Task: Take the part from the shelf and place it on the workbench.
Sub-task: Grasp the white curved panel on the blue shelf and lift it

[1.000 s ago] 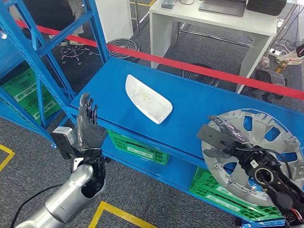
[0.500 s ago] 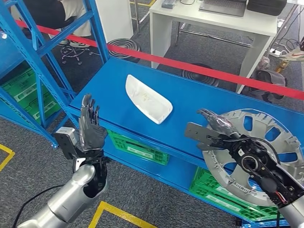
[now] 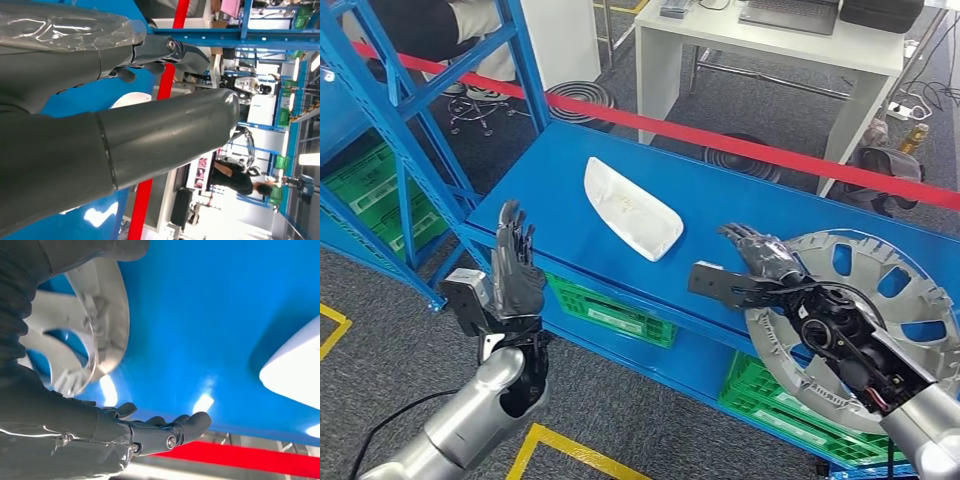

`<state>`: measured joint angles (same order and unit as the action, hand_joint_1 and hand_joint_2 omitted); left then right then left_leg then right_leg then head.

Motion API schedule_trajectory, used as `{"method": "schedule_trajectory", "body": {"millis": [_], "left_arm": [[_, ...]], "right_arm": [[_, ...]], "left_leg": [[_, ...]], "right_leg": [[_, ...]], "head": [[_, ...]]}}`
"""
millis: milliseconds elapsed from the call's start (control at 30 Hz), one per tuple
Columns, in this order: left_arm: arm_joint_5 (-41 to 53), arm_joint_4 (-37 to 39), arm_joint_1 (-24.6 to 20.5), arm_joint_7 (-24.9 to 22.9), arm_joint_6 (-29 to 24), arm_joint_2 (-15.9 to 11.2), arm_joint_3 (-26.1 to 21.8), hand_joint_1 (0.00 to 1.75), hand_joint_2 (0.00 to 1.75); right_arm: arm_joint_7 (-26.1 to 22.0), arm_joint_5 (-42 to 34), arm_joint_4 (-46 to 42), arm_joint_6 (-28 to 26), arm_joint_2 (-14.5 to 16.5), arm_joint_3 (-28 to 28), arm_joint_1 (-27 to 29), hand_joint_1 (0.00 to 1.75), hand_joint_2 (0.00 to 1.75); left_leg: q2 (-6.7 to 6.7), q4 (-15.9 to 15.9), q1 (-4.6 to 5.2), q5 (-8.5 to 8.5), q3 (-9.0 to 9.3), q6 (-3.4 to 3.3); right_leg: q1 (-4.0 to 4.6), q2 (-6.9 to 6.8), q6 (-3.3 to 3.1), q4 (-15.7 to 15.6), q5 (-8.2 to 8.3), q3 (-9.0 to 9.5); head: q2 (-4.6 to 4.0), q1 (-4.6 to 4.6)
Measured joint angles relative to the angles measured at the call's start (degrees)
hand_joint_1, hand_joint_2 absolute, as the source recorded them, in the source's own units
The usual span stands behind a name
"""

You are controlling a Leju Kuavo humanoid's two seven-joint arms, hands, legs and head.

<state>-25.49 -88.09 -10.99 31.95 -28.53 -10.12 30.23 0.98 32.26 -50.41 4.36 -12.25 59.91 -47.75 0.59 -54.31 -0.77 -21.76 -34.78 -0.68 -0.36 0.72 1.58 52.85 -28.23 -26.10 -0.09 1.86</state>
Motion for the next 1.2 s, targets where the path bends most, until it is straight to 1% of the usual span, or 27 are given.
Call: {"method": "schedule_trajectory", "body": {"millis": [300, 500, 700, 1200], "left_arm": [[1.24, 0.95, -0.40, -0.48, 0.16, 0.61, 0.00, 0.00, 0.00], [1.58, 1.04, -0.47, -1.20, -0.56, 0.61, 0.00, 0.00, 0.00], [1.57, 1.28, -0.53, -1.20, -0.54, 0.62, 0.04, 0.00, 0.00], [1.31, 2.69, -0.79, -0.96, -0.25, 0.62, 0.18, 0.00, 0.00]], "right_arm": [[-2.41, 10.01, 6.74, -3.09, 3.90, 2.13, -3.12, 0.00, 1.75], [-3.28, 14.66, 10.02, -4.39, 6.84, 3.43, -4.85, 0.00, 1.75], [-3.45, 16.62, 12.21, -4.89, 8.33, 4.26, -5.37, 0.00, 1.75], [-3.61, 17.85, 14.26, -5.15, 9.75, 4.52, -6.05, 0.00, 1.75]], "left_leg": [[-0.01, 0.00, 0.00, 0.01, 0.00, 0.01], [-0.01, 0.00, -0.01, 0.02, 0.01, 0.03], [-0.01, 0.00, -0.02, 0.02, 0.01, 0.03], [-0.01, 0.00, -0.02, 0.03, 0.01, 0.03]], "right_leg": [[0.00, 0.01, 0.00, 0.01, 0.00, 0.00], [0.00, 0.01, 0.00, 0.01, 0.00, -0.01], [0.00, 0.01, 0.00, 0.01, 0.00, -0.01], [0.00, 0.02, -0.01, 0.01, 0.03, -0.01]], "head": [[0.00, -0.01], [0.00, 0.00], [0.00, -0.01], [0.00, -0.01]]}}
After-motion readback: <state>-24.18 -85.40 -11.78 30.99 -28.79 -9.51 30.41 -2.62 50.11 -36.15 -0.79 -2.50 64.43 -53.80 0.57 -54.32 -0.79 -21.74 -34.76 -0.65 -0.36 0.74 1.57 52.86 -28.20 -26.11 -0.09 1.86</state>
